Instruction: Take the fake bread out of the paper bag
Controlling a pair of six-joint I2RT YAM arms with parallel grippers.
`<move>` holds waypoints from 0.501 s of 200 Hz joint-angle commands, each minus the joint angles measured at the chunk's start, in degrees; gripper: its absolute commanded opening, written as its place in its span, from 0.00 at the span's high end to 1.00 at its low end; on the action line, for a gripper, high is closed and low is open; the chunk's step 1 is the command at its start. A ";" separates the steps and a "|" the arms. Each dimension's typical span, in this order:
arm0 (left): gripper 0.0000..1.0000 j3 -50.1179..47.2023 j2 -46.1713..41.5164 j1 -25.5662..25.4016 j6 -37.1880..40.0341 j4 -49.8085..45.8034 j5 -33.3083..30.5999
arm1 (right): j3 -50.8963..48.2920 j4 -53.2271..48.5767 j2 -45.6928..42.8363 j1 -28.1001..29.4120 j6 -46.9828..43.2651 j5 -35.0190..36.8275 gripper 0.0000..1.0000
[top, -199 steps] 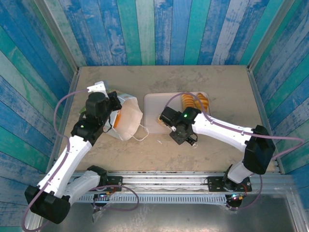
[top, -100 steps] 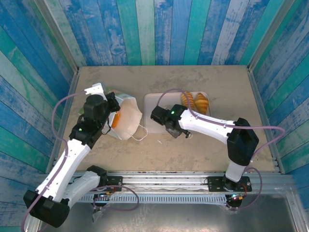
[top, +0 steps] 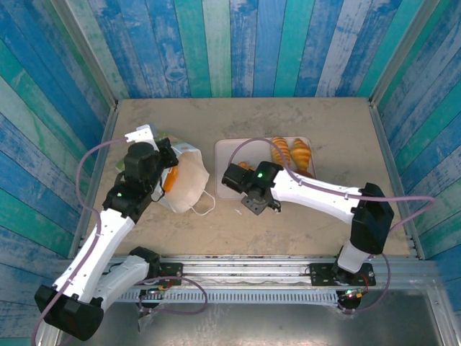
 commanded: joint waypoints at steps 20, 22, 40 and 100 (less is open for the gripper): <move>1.00 -0.66 -0.34 0.17 0.41 0.83 -0.51 | 6.90 0.10 -1.02 -6.66 4.80 -8.57 0.58; 1.00 -0.59 -0.33 0.15 0.46 0.83 -0.46 | 7.23 0.24 -0.69 -7.19 5.03 -9.25 0.58; 1.00 -0.52 -0.50 0.18 0.59 0.50 -0.37 | 10.52 0.92 2.52 -10.30 5.98 -13.87 0.57; 1.00 -0.49 -1.29 0.21 0.77 -0.22 -0.28 | 21.46 -2.46 15.55 -12.98 4.61 -12.34 0.54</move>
